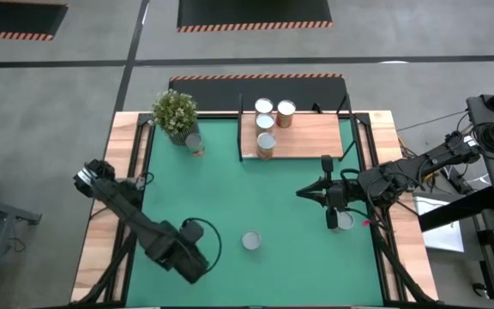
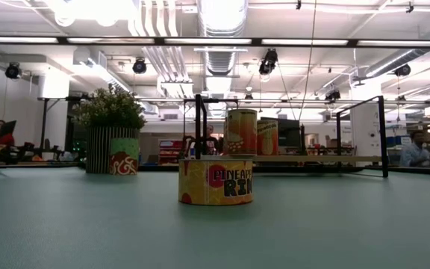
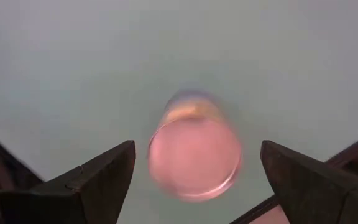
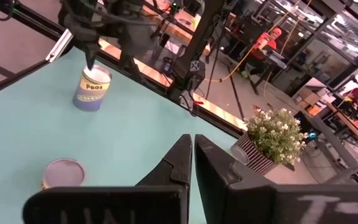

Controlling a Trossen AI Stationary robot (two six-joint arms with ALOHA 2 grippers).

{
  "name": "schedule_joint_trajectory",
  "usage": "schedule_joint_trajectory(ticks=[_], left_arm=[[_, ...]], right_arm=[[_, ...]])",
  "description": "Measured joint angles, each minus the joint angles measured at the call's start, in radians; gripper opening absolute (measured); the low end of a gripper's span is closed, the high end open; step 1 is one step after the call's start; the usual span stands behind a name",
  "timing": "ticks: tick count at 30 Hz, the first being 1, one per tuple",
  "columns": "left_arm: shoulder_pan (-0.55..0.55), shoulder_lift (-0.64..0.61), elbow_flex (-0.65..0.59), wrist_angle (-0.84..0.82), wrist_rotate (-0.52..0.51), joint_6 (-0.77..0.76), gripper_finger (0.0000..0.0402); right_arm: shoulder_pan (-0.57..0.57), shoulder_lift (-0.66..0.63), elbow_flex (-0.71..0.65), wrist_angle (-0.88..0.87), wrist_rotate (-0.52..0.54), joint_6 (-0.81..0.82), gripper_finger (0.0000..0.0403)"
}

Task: Pick and place cans onto a shelf
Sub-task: Put the purple can on the shelf

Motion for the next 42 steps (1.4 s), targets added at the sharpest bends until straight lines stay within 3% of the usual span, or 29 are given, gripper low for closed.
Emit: schedule_joint_trajectory(ticks=[12,21,25,29,42], left_arm=[[-0.013,-0.004,0.008,0.042,0.006,-0.049,0.0333],[-0.023,-0.004,0.008,0.072,0.035,-0.05,0.0396],[-0.039,-0.001,0.008,0.107,0.033,0.004,0.0377],[-0.042,0.0,-0.008,-0.035,0.06,-0.081,0.0364],[-0.054,0.034,-0.009,0.058,0.053,-0.043,0.0361]], right_arm=[[0.0,0.0,0.0,0.002,0.003,0.007,0.0009],[0.0,0.0,0.0,-0.005,0.003,0.019,0.0009],[0.0,0.0,0.0,-0.005,0.003,0.012,0.0009],[0.0,0.0,0.0,-0.005,0.003,0.011,0.0009],[0.0,0.0,0.0,-0.005,0.003,0.013,0.0009]])
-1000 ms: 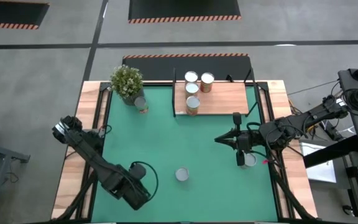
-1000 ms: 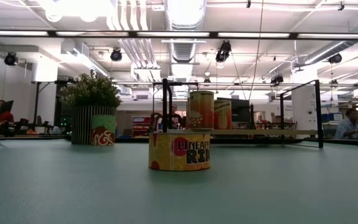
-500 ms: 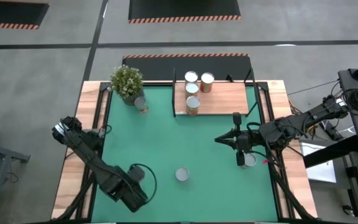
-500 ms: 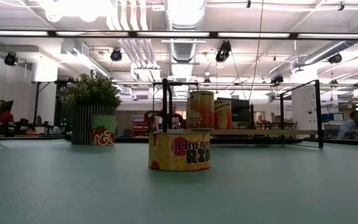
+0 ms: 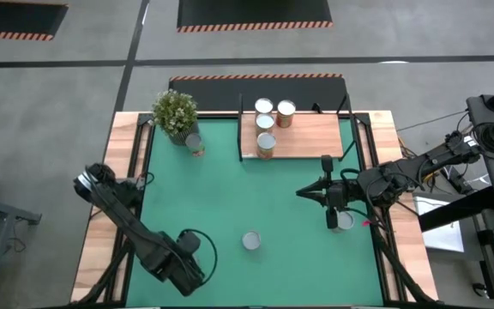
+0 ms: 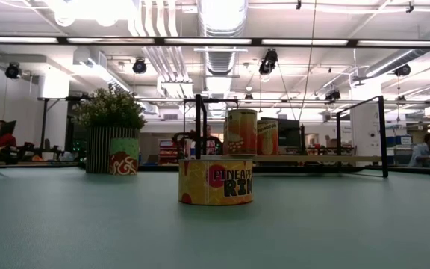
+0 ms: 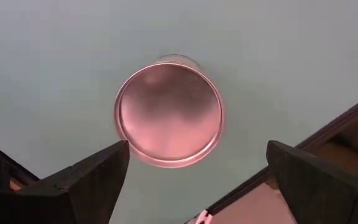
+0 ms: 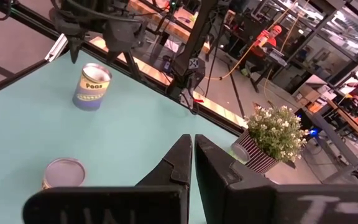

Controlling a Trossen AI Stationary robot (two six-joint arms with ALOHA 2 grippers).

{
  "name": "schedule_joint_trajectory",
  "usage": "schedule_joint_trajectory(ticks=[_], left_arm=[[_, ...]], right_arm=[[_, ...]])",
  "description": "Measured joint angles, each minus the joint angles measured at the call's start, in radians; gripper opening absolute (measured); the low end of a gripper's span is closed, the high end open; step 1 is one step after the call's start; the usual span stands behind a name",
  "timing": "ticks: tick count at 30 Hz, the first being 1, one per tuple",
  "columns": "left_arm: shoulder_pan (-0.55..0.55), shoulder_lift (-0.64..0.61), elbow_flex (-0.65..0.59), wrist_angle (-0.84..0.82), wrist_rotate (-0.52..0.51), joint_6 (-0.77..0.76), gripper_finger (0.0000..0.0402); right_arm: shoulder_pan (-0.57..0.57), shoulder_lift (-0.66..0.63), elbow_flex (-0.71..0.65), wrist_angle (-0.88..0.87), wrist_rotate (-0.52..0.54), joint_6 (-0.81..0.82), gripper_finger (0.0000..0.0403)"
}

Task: Pick and place cans onto a shelf
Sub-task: Put the purple can on the shelf

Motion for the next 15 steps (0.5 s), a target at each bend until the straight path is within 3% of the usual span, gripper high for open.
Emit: schedule_joint_trajectory(ticks=[15], left_arm=[[0.0,0.018,0.0,-0.065,-0.002,-0.004,0.0361]], right_arm=[[0.0,0.0,0.0,-0.001,0.0,0.0,0.0009]])
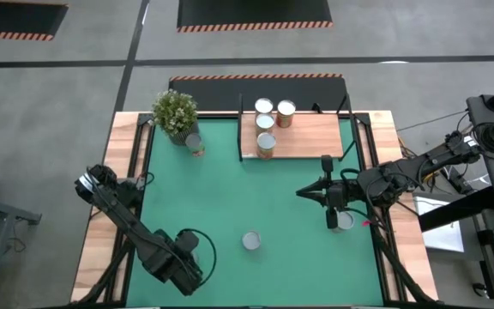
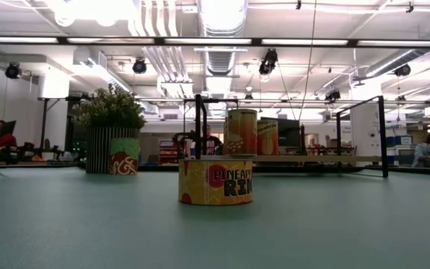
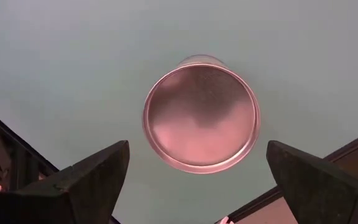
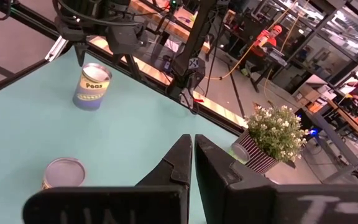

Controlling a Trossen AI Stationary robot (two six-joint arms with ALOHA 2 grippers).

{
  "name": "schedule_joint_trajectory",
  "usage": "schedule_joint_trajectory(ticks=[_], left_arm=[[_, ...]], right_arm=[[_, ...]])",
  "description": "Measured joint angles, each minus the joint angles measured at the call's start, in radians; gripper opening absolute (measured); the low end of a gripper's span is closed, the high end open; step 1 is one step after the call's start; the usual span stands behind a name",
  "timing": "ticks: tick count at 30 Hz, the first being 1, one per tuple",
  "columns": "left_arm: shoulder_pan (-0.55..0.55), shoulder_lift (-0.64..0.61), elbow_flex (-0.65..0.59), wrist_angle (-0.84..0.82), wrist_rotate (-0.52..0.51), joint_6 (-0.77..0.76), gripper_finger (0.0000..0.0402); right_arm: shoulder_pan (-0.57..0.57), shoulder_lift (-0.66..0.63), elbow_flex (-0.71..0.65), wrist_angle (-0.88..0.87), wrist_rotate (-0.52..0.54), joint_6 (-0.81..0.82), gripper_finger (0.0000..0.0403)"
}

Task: Pick and place cans onto a shelf
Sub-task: Put the purple can on the shelf

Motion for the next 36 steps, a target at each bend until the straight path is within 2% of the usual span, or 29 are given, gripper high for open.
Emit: schedule_joint_trajectory(ticks=[11,27,32,36], left_arm=[[0.0,0.0,-0.002,0.026,-0.045,-0.012,0.0361],[-0.002,0.0,-0.109,0.131,-0.048,-0.03,0.0361],[-0.002,0.0,-0.146,0.13,-0.007,-0.088,0.0361],[-0.002,0.0,-0.156,0.131,0.019,-0.076,0.036]], right_arm=[[0.0,0.0,0.0,-0.002,0.0,0.0,0.0009],[0.0,0.0,0.0,-0.006,0.0,0.0,0.0009],[0.0,0.0,0.0,-0.007,0.0,0.0,0.0009],[0.0,0.0,0.0,-0.007,0.0,0.0,0.0009]])
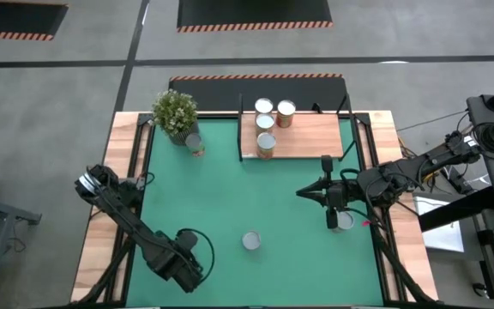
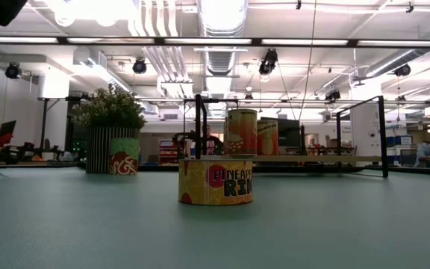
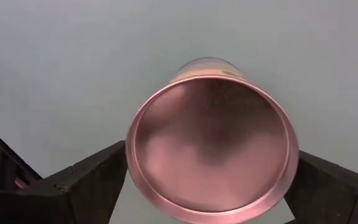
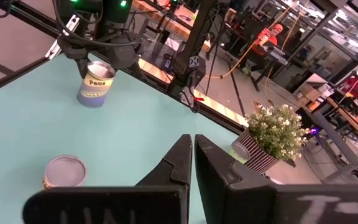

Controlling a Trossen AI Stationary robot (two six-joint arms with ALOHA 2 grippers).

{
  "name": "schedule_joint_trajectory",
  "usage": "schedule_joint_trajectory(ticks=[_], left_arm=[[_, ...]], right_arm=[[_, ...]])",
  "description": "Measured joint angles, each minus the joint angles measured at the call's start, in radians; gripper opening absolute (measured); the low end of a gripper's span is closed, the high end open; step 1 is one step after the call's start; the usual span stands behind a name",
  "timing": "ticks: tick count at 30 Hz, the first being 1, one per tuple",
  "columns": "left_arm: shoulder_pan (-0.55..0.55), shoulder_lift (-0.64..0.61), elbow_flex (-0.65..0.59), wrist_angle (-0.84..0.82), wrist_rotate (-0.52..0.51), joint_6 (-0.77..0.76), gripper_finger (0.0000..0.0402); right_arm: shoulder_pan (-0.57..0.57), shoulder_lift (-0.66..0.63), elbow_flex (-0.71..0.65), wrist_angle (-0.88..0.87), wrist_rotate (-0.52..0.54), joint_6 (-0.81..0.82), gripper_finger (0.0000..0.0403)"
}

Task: Pick and place cans onto a shelf
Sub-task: Put the purple can on the shelf

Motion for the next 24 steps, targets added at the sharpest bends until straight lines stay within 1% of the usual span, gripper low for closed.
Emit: schedule_joint_trajectory(ticks=[3,7,8,12,15,19,22,24], left_arm=[[0.0,0.0,0.005,0.002,0.003,0.041,0.0343],[0.001,0.0,0.018,0.008,0.003,0.071,0.0289],[0.001,0.0,0.02,0.007,0.002,0.075,0.0282],[0.002,0.0,0.02,0.005,0.002,0.09,0.0283],[0.011,0.0,0.043,-0.004,0.014,0.141,0.0283],[0.053,0.0,0.131,-0.043,0.004,0.286,0.0288],[0.106,0.0,0.218,-0.092,-0.05,0.451,0.0302],[0.149,0.0,0.281,-0.12,-0.099,0.588,0.0303]], right_arm=[[0.0,0.0,0.0,0.0,0.0,0.0,0.0009],[0.0,0.0,0.0,0.0,0.0,0.0,0.0009],[0.0,0.0,0.0,0.0,0.0,0.0,0.0009],[0.0,0.0,0.0,0.0,0.0,0.009,0.0009],[0.0,0.0,0.0,-0.001,0.0,0.013,0.0009],[0.0,-0.001,0.0,-0.007,0.0,0.018,0.0009],[0.0,-0.002,0.0,-0.007,0.0,0.024,0.0009],[0.0,-0.002,0.0,-0.011,0.0,0.033,0.0009]])
